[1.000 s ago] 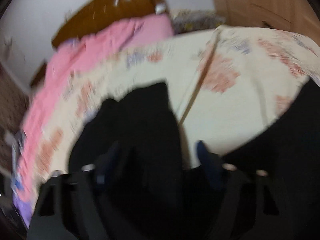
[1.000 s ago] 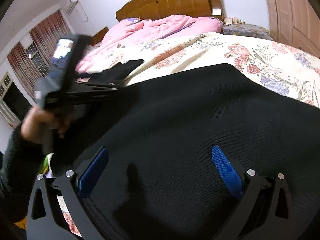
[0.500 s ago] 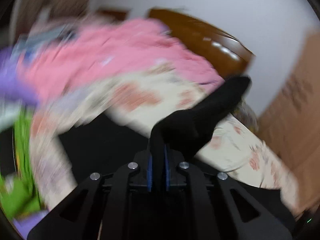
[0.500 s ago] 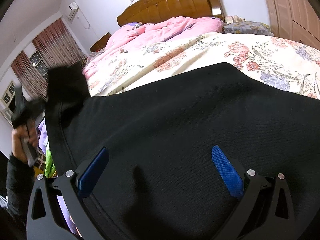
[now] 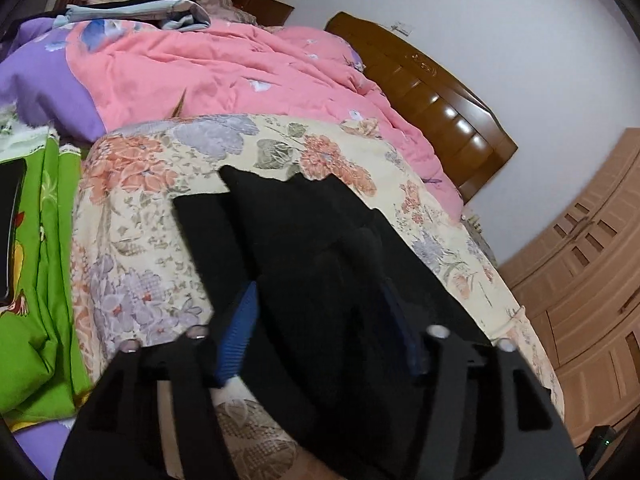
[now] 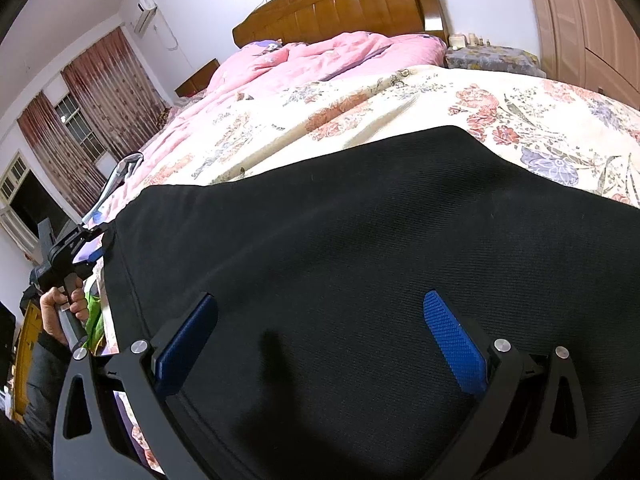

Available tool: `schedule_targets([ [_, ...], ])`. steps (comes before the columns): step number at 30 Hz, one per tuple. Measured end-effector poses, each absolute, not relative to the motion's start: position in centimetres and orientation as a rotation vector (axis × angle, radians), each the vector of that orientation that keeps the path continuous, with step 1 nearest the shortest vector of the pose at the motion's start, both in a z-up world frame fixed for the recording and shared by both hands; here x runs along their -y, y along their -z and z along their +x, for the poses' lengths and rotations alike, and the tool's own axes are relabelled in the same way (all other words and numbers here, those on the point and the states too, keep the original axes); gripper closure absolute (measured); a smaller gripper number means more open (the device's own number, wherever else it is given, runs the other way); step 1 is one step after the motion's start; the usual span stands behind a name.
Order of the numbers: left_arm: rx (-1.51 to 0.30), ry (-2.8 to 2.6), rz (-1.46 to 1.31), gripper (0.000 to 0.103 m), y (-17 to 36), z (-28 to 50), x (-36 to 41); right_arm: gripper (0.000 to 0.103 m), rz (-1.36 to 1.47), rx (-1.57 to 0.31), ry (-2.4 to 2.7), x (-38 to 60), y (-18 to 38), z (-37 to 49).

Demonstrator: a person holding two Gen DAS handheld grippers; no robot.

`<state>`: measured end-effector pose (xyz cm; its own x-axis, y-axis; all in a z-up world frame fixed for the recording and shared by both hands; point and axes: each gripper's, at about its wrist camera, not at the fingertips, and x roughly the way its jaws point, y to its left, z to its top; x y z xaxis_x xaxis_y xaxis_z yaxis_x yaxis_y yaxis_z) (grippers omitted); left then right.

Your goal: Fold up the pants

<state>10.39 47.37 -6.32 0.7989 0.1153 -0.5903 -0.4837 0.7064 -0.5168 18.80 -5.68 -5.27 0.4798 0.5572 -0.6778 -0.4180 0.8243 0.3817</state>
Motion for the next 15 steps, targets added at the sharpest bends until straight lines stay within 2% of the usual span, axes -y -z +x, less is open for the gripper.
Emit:
schedule_targets([
  [1,-0.556,-0.364,-0.717,0.067,6.4,10.1,-47.5,0.004,0.171,-0.89,-0.597,5.7,5.3,18.8],
  [2,-0.553,-0.37,-0.719,0.079,6.4,9.8,-47.8,0.004,0.17,-0.89,-0.597,5.6,5.3,18.8],
  [6,-0.543,-0.332,-0.7,0.09,5.9,9.1,-47.8,0.004,0.166,-0.89,-0.595,5.6,5.3,18.8],
  [11,-0.543,-0.391,-0.535,0.091,1.9,7.7,-45.0,0.004,0.18,-0.889,-0.601,5.6,5.3,18.8],
  [14,-0.676,-0.45,-0.545,0.089,4.7,8.7,-46.5,0.004,0.166,-0.891,-0.596,5.5,5.3,18.9],
  [15,-0.714,-0.455,-0.572,0.086,6.2,9.0,-47.1,0.004,0.164,-0.891,-0.596,5.5,5.3,18.8],
])
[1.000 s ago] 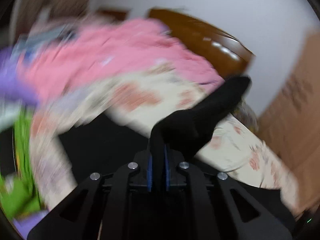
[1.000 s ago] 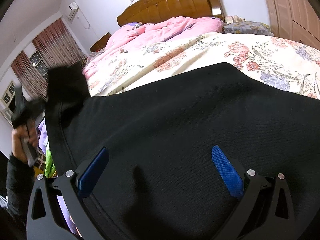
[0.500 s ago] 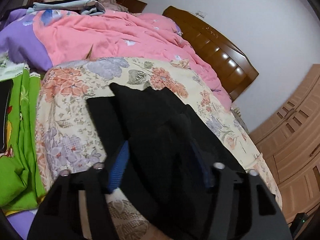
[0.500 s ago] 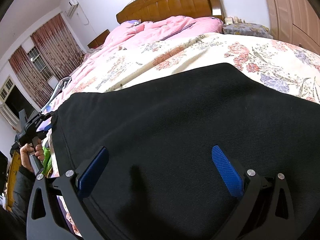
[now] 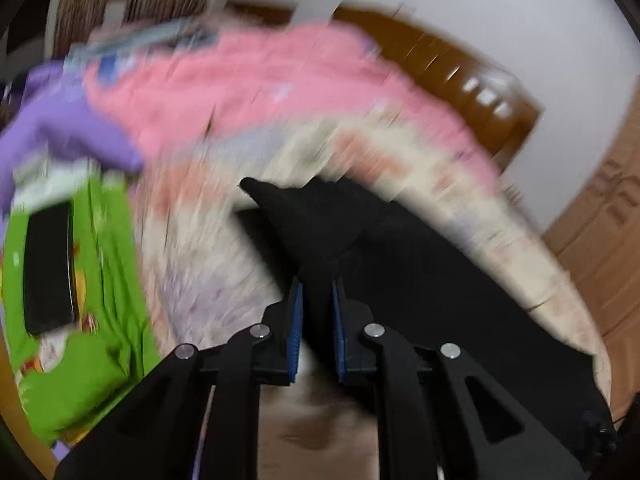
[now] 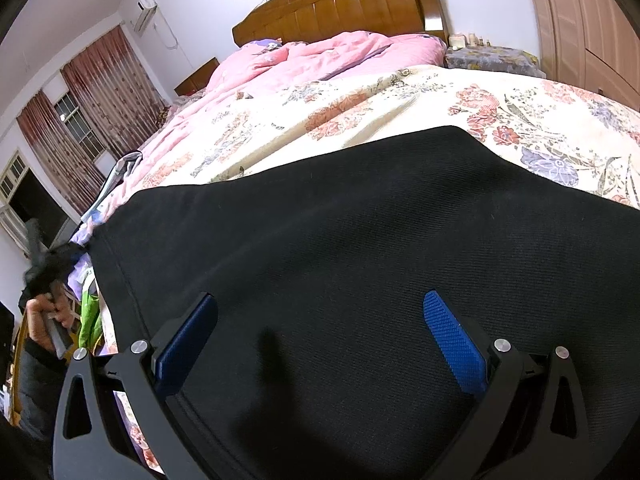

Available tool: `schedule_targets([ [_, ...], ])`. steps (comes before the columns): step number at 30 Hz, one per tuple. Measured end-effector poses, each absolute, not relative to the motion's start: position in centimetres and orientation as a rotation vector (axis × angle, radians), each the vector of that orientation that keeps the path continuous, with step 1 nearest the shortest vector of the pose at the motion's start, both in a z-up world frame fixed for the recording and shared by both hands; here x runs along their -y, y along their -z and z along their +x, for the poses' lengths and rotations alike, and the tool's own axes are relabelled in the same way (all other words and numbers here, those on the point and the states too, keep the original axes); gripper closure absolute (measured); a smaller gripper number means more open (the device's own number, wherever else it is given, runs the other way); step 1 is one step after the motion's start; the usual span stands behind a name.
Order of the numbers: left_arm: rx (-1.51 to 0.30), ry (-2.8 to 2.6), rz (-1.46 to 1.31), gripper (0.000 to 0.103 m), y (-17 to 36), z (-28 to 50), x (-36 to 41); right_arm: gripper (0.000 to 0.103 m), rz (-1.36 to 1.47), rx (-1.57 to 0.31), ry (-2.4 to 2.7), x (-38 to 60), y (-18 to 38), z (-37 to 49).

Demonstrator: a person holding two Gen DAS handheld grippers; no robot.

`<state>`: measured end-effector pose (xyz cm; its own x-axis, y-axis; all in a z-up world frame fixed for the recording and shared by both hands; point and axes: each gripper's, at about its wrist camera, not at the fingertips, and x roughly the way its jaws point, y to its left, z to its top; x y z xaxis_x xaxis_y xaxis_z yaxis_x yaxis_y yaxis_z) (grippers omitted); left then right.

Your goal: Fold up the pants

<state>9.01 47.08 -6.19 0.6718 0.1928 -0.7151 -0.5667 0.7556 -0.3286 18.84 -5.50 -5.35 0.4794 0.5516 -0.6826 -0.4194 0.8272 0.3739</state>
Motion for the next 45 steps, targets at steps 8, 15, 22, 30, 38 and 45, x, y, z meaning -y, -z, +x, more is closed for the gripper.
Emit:
schedule_targets([
  [8,-0.555,-0.552,-0.494,0.024,2.7,6.6,-44.4,0.004,0.044,-0.837,-0.733,1.2,2.0,15.7],
  [15,-0.669,-0.246,-0.276,0.009,2.0,11.2,-35.5,0.004,-0.321,-0.805,-0.987,-10.5,2.8,11.3],
  [22,-0.845,-0.283,-0.069,0.006,7.2,12.9,-31.7,0.004,-0.42,-0.916,-1.095,-12.0,5.6,9.9],
  [30,-0.952,-0.345,-0.089,0.005,5.2,13.2,-31.1,0.004,-0.278,-0.927,-1.147,-7.9,2.8,10.9],
  [38,-0.803,0.151,-0.025,0.002,0.5,19.9,-16.9,0.004,-0.054,-0.898,-0.633,6.2,1.7,16.8],
  [45,-0.778,0.494,0.041,0.002,3.6,27.5,-5.0,0.004,-0.222,-0.886,-0.157,17.4,3.2,19.2],
])
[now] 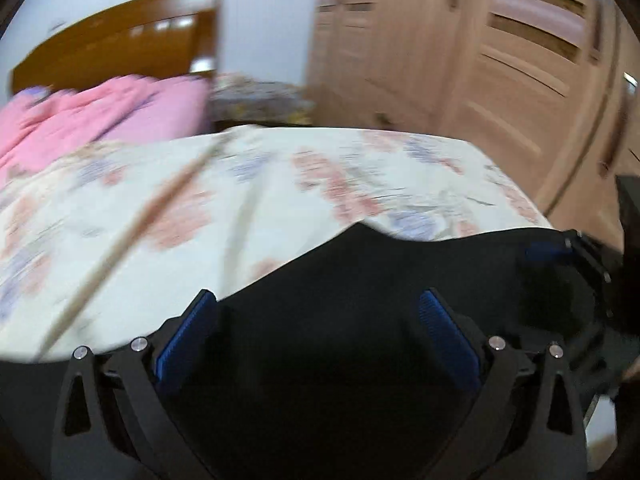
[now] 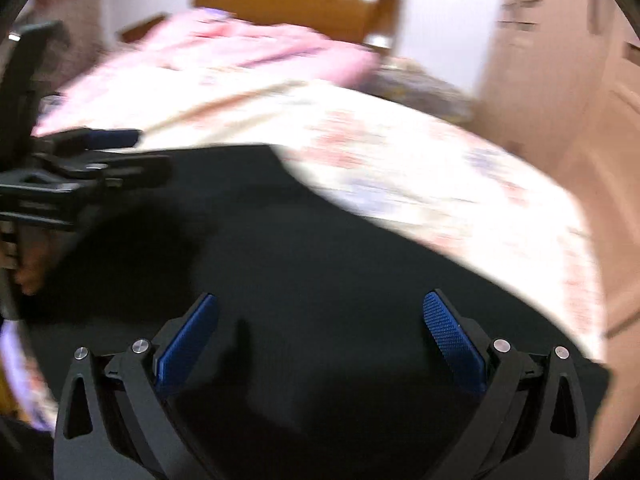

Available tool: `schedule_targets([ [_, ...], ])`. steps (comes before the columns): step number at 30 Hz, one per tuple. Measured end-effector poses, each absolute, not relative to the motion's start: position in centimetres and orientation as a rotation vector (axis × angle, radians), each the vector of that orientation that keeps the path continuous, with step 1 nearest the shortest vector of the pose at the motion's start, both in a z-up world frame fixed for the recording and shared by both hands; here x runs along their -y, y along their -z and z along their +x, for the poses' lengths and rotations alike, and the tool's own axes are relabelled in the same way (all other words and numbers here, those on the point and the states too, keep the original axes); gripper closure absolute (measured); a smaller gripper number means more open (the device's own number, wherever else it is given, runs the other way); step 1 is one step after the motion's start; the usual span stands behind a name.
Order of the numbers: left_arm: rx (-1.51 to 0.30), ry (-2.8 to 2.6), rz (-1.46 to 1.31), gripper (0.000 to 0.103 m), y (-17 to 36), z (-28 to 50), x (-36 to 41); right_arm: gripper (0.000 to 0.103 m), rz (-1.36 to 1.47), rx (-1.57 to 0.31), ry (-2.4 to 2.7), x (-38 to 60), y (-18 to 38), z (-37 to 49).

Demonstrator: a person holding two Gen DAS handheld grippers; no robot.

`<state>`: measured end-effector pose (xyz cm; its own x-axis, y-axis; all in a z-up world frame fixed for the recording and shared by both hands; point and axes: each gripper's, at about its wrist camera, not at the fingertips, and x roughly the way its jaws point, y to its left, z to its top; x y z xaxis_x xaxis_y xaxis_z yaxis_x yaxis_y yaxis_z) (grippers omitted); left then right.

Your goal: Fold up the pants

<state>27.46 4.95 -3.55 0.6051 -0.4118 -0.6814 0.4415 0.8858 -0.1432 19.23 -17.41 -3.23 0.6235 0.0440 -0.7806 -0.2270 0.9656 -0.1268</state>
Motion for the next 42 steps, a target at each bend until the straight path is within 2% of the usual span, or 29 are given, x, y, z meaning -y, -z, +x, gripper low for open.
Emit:
schedule_targets([
  [3,-0.861,0.503,0.043,0.002,6.1,29.4,-3.9,0.004,-0.087,-0.941,-0.135,21.8,5.2,19.9],
  [5,-0.861,0.5,-0.001,0.002,6.0,29.9,-4.8,0.006,0.037,-0.909,-0.17,23.8,4.7,19.5],
  [9,-0.874,0.464,-0.016,0.002,6.5,30.5,-5.3,0.009,0.005,-0.919,-0.165,23.9,4.9,19.1],
  [19,-0.886,0.361,0.071,0.002,6.5,30.8,-4.5,0.008,0.023,-0.887,-0.202,24.7,4.2,19.2],
  [23,-0.777,0.364,0.148,0.002,4.2,28.0,-1.9,0.005,0.036,-0.811,-0.23,24.8,2.1,17.5],
  [26,-0.77,0.449,0.173,0.002,3.4,27.1,1.1,0.004,0.036,-0.761,-0.111,26.4,0.4,16.4],
  [30,-0.843,0.443,0.287,0.001,6.4,28.5,3.8,0.004,0.109,-0.884,-0.067,29.7,2.7,17.6],
  [37,-0.864,0.423,0.299,0.001,7.2,29.4,4.3,0.004,0.144,-0.848,-0.14,30.7,2.9,16.9],
  [42,-0.867,0.425,0.287,0.001,7.3,29.6,4.2,0.004,0.147,-0.776,-0.181,29.7,0.7,14.3],
])
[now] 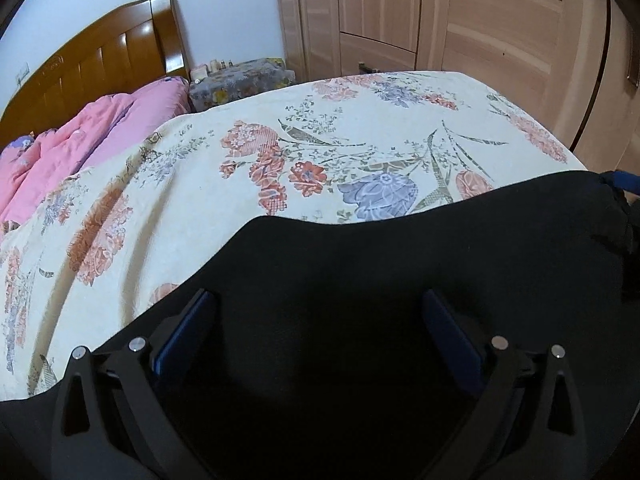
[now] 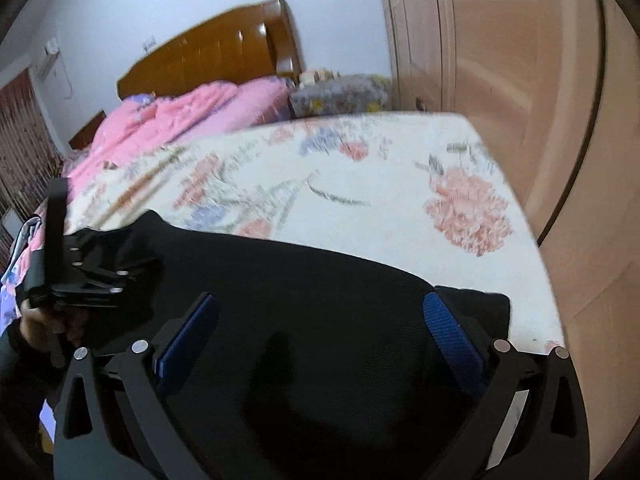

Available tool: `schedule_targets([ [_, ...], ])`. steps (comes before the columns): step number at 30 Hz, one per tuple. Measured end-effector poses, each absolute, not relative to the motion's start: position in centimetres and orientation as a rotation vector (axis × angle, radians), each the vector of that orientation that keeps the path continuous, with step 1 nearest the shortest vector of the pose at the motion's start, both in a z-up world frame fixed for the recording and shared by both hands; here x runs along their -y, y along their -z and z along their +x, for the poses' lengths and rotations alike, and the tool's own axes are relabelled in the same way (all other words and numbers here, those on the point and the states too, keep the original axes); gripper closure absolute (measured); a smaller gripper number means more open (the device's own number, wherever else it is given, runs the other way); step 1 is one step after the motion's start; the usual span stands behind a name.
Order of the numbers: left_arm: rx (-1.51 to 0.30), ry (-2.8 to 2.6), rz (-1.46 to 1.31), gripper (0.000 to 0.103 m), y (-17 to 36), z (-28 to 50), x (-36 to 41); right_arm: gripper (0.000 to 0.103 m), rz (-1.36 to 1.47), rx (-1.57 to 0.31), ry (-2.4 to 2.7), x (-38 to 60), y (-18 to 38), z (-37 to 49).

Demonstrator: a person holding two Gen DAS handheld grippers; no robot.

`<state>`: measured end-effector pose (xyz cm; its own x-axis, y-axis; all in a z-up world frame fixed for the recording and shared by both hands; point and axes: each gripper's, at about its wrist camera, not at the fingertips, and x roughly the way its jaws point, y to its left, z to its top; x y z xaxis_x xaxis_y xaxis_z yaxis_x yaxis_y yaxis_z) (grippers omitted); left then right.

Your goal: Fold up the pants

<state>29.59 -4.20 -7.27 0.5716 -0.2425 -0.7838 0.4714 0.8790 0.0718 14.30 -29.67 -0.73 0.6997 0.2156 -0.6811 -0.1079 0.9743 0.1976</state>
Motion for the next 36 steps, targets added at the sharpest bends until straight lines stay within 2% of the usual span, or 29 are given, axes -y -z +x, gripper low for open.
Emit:
schedule_targets([
  [5,-0.865,0.423,0.289,0.001,7.1,29.4,4.1,0.004,0.131,-0.815,-0.293,28.4,2.5,12.9],
  [9,-0.865,0.423,0.289,0.001,7.1,29.3,4.0,0.004,0.269,-0.705,-0.457,29.3,2.0,10.2],
  [14,-0.867,0.424,0.288,0.001,7.1,29.3,4.0,0.004,0.354,-0.723,-0.496,30.2,3.0,9.7],
  [20,-0.871,0.417,0.289,0.001,6.9,29.1,3.9,0.004,0.495,-0.623,-0.659,30.5,2.2,7.9],
  [23,-0.814,0.394,0.258,0.002,5.5,26.8,2.9,0.004,0.523,-0.6,-0.693,30.3,1.7,7.5],
  [24,-0.788,0.401,0.232,0.007,4.9,25.8,2.2,0.004,0.541,-0.588,-0.719,30.2,1.6,7.3],
  [25,-0.762,0.398,0.203,0.017,4.4,24.8,1.4,0.004,0.548,-0.576,-0.735,30.0,1.5,7.3],
  [26,-0.761,0.387,0.169,0.048,4.1,23.9,0.2,0.004,0.543,-0.57,-0.741,29.7,1.4,7.3],
  [27,-0.788,0.373,0.149,0.067,4.1,23.6,-0.8,0.004,0.546,-0.567,-0.752,29.5,1.3,7.4],
  [28,-0.811,0.352,0.139,0.069,4.4,23.4,-1.7,0.004,0.556,-0.563,-0.769,29.2,1.3,7.5],
  [31,-0.82,0.257,0.138,0.069,5.1,22.0,-5.3,0.004,0.563,-0.544,-0.818,28.0,1.0,7.8],
  [32,-0.821,0.244,0.129,0.065,5.2,21.6,-6.1,0.004,0.554,-0.539,-0.83,27.6,0.7,7.7],
  [33,-0.822,0.233,0.113,0.05,5.2,21.2,-7.1,0.004,0.533,-0.539,-0.841,26.9,0.4,7.7],
  [35,-0.805,0.181,0.099,0.026,5.1,20.3,-8.9,0.004,0.461,-0.549,-0.834,25.4,-0.4,7.6],
  [36,-0.794,0.158,0.103,0.026,5.0,19.9,-9.6,0.004,0.43,-0.56,-0.829,25.0,-0.5,7.4],
])
